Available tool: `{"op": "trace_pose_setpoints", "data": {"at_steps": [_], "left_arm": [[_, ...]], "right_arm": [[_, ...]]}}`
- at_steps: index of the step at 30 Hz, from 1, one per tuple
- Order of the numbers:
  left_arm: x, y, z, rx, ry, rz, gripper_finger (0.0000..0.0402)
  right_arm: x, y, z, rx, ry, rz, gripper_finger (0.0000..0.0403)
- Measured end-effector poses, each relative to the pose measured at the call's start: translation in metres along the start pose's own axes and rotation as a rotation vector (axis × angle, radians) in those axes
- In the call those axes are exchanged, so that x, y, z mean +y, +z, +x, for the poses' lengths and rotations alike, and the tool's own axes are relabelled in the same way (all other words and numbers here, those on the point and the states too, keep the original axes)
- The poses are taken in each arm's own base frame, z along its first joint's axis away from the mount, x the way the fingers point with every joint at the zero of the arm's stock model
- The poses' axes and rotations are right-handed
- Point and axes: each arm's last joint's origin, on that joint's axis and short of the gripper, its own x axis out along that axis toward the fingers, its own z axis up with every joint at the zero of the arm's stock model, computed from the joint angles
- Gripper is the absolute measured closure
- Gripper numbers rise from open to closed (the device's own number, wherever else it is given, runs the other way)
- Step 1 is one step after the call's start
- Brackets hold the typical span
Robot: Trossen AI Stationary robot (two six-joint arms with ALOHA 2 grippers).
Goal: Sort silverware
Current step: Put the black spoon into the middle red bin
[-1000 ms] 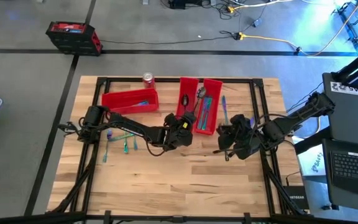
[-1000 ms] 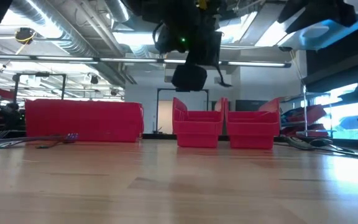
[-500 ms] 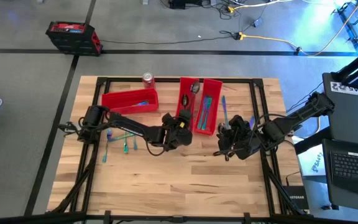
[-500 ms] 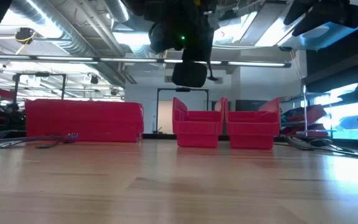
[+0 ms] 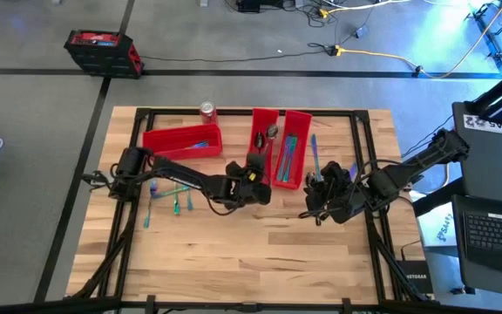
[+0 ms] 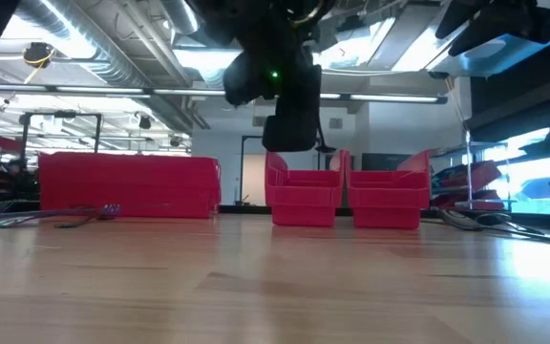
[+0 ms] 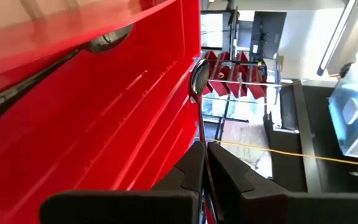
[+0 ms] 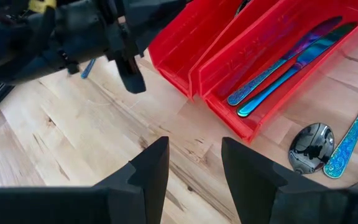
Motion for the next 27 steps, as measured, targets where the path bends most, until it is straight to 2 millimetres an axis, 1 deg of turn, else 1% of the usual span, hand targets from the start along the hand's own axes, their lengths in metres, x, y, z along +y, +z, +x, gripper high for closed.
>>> {"op": "trace_pose_setpoints", "data": {"at_steps": [10, 15, 20, 27], "left_arm": [[-0.002, 0.005, 0.012, -0.021, 0.011, -0.030, 0.0401], [0.002, 0.013, 0.024, -0.001, 0.110, -0.018, 0.0401], [0.006, 0.020, 0.028, -0.031, 0.145, -0.014, 0.0402], [0.007, 0.022, 0.028, -0.044, 0.156, -0.014, 0.0402]], "right_arm": [[0.000, 0.000, 0.000, 0.000, 0.000, 0.000, 0.0269], [0.000, 0.000, 0.000, 0.000, 0.000, 0.000, 0.0269], [0.000, 0.000, 0.000, 0.000, -0.004, -0.003, 0.0269], [-0.001, 0.001, 0.000, -0.021, -0.017, -0.009, 0.0269]]}}
